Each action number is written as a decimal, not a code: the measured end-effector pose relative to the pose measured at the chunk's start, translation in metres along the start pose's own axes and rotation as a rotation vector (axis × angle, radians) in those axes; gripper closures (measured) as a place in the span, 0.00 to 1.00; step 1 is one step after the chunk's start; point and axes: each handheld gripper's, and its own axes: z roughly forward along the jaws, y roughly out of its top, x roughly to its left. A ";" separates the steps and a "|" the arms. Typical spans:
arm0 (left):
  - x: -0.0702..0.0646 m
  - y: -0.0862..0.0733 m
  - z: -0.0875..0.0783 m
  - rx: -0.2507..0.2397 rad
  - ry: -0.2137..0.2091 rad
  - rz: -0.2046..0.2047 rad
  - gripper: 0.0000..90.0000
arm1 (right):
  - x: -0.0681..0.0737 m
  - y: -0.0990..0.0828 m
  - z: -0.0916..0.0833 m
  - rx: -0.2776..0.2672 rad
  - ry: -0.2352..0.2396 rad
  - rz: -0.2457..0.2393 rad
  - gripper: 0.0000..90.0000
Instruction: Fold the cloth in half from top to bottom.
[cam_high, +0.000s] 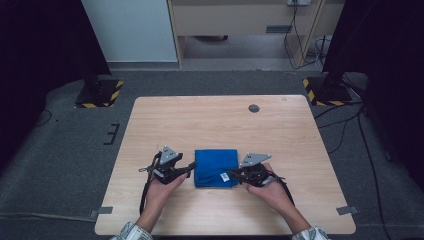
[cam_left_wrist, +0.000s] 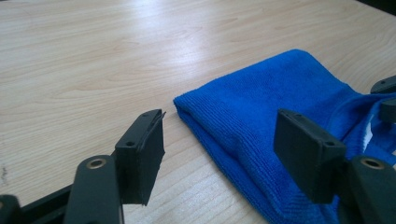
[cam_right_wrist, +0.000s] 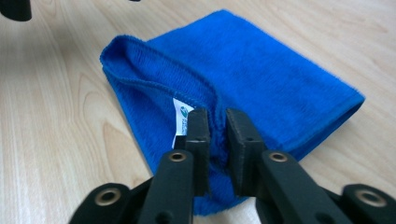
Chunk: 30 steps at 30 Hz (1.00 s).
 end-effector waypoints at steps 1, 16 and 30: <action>-0.001 -0.001 0.001 0.002 0.001 0.006 0.36 | 0.000 0.000 0.000 0.000 0.000 0.000 0.86; -0.016 -0.007 0.009 0.024 -0.013 0.052 0.26 | 0.003 0.008 -0.009 -0.073 -0.007 0.062 0.58; -0.026 -0.019 0.006 0.066 0.010 0.098 0.26 | 0.006 -0.001 0.014 0.056 -0.097 0.032 0.44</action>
